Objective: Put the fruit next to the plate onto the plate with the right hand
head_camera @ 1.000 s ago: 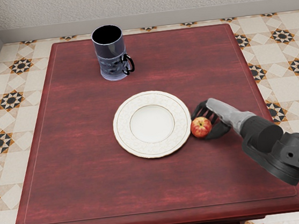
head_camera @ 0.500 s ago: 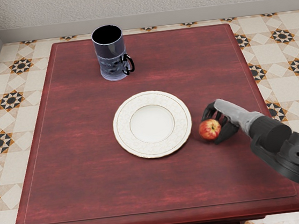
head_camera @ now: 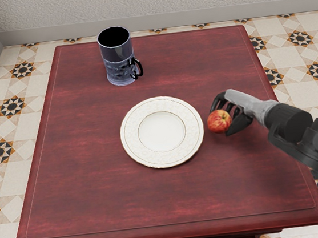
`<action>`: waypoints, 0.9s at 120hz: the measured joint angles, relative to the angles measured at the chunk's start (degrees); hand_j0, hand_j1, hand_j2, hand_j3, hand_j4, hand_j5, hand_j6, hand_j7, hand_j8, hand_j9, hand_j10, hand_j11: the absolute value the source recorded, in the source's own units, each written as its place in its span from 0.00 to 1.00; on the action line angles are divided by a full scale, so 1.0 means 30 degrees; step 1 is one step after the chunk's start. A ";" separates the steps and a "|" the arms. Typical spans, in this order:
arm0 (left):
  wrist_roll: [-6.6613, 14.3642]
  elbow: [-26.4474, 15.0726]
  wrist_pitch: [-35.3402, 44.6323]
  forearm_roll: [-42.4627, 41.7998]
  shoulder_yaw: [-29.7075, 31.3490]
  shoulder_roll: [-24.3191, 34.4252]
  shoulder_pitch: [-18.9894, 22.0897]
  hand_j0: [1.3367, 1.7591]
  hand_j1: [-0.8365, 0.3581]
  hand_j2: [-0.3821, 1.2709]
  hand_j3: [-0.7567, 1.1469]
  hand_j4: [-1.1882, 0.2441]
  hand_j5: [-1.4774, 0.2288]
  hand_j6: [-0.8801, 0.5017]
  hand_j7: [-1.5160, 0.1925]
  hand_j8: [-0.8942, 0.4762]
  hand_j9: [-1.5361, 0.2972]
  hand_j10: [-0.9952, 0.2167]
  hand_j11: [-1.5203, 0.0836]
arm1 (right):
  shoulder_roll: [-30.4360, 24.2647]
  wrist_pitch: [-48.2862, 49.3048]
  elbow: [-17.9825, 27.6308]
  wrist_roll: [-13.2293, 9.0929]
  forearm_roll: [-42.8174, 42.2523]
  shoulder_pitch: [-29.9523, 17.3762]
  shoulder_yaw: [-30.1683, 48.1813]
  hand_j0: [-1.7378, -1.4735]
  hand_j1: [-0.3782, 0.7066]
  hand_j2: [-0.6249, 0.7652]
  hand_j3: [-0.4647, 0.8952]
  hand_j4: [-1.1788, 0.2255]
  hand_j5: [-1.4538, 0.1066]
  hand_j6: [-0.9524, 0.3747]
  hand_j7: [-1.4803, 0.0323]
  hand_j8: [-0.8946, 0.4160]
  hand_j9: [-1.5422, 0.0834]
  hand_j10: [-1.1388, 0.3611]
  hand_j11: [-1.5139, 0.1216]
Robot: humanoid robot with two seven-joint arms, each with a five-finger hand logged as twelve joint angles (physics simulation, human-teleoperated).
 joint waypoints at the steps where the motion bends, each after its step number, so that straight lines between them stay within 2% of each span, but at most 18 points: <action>1: 0.0000 0.0000 0.0000 0.0001 0.0000 0.0000 -0.0004 0.76 0.99 0.23 0.40 0.83 0.87 0.64 0.89 0.65 0.84 0.82 0.95 | 0.0005 0.0105 0.0000 -0.0002 0.0003 0.0000 0.0097 0.32 0.58 0.55 0.34 0.51 0.28 0.41 0.33 0.26 0.33 0.27 0.31; 15: 0.0001 0.0000 0.0000 0.0006 0.0001 0.0000 -0.0036 0.76 0.99 0.23 0.40 0.83 0.87 0.64 0.89 0.65 0.84 0.82 0.95 | 0.0054 0.1343 -0.0001 -0.0007 0.0117 0.0076 0.1236 0.32 0.60 0.58 0.34 0.51 0.28 0.41 0.33 0.26 0.33 0.27 0.31; 44: -0.0002 0.0000 0.0000 0.0008 0.0002 0.0000 -0.0096 0.76 0.99 0.23 0.40 0.83 0.87 0.64 0.89 0.65 0.84 0.82 0.95 | 0.0530 0.3131 -0.0002 -0.0010 0.0930 0.0811 0.2889 0.32 0.60 0.57 0.34 0.52 0.27 0.42 0.33 0.27 0.32 0.27 0.30; 68: 0.0001 0.0000 0.0000 0.0000 0.0002 0.0000 -0.0016 0.76 0.99 0.23 0.40 0.83 0.87 0.64 0.89 0.65 0.84 0.82 0.95 | 0.2442 0.3482 -0.0002 -0.0011 0.1329 0.1583 0.2906 0.32 0.61 0.59 0.34 0.53 0.25 0.43 0.32 0.28 0.30 0.26 0.28; 94: 0.0001 0.0000 0.0000 0.0005 0.0003 0.0000 -0.0009 0.76 0.99 0.23 0.40 0.83 0.87 0.64 0.89 0.65 0.84 0.82 0.95 | 0.4460 0.3408 -0.0031 -0.0001 0.1485 0.2539 0.2204 0.33 0.61 0.61 0.34 0.56 0.19 0.45 0.27 0.31 0.25 0.23 0.23; 108: -0.0002 0.0000 0.0000 0.0005 0.0003 0.0000 0.0013 0.76 0.99 0.23 0.40 0.83 0.87 0.64 0.89 0.65 0.84 0.82 0.95 | 0.5244 0.3341 -0.0668 -0.0005 0.1404 0.2759 0.1784 0.33 0.62 0.64 0.34 0.55 0.17 0.45 0.25 0.31 0.24 0.21 0.21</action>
